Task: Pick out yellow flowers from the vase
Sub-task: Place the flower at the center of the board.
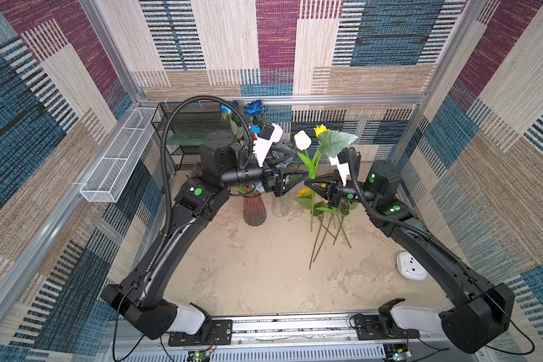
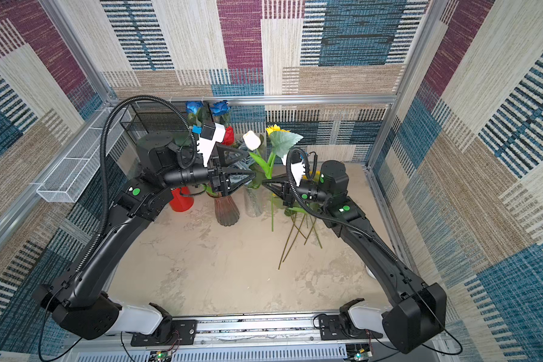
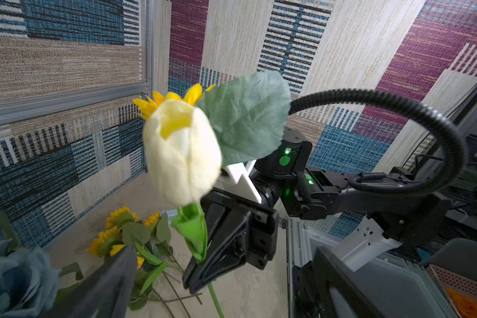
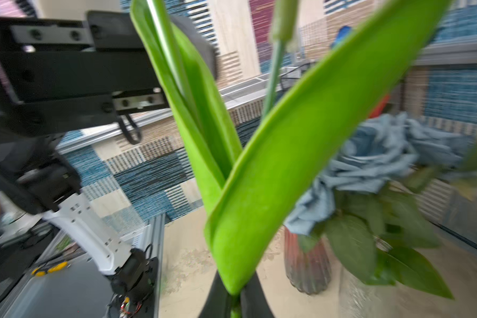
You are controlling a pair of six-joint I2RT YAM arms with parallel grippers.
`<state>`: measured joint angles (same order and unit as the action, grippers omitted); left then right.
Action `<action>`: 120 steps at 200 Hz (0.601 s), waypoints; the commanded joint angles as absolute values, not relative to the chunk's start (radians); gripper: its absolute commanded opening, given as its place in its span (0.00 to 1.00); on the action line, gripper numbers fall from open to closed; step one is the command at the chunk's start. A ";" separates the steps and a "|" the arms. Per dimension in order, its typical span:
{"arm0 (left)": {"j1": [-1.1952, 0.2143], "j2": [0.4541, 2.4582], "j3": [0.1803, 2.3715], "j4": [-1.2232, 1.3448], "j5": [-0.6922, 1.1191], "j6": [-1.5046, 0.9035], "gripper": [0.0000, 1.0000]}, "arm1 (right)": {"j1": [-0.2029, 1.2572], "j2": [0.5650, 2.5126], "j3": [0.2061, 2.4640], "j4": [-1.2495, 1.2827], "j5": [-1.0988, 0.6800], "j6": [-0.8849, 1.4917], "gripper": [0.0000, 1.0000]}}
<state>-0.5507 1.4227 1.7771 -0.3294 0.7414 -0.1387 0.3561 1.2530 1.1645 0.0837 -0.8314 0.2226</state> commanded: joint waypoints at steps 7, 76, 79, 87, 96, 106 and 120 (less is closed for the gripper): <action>-0.548 1.394 1.753 -0.317 0.687 -0.098 0.99 | 0.303 1.238 1.157 0.061 -0.607 0.259 0.00; -0.540 1.311 1.658 -0.262 0.505 -0.100 0.99 | 0.161 1.442 1.241 -0.316 -0.337 0.317 0.00; -0.539 1.309 1.656 -0.261 0.498 -0.100 0.99 | 0.161 1.460 1.253 -0.335 -0.331 0.315 0.00; -0.536 1.303 1.648 -0.256 0.484 -0.098 0.99 | 0.161 1.506 1.274 -0.376 -0.322 0.310 0.00; -0.535 1.299 1.642 -0.250 0.479 -0.099 0.99 | 0.162 1.555 1.293 -0.406 -0.337 0.304 0.00; -0.532 1.296 1.639 -0.250 0.474 -0.100 0.99 | 0.170 1.603 1.317 -0.440 -0.338 0.292 0.00; -0.530 1.292 1.634 -0.255 0.445 -0.100 0.99 | 0.191 1.668 1.353 -0.487 -0.311 0.269 0.00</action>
<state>-0.5335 1.2995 1.6424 -0.2882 0.5064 -0.1158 0.1692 1.5906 1.3056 -0.3534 -0.3630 0.3069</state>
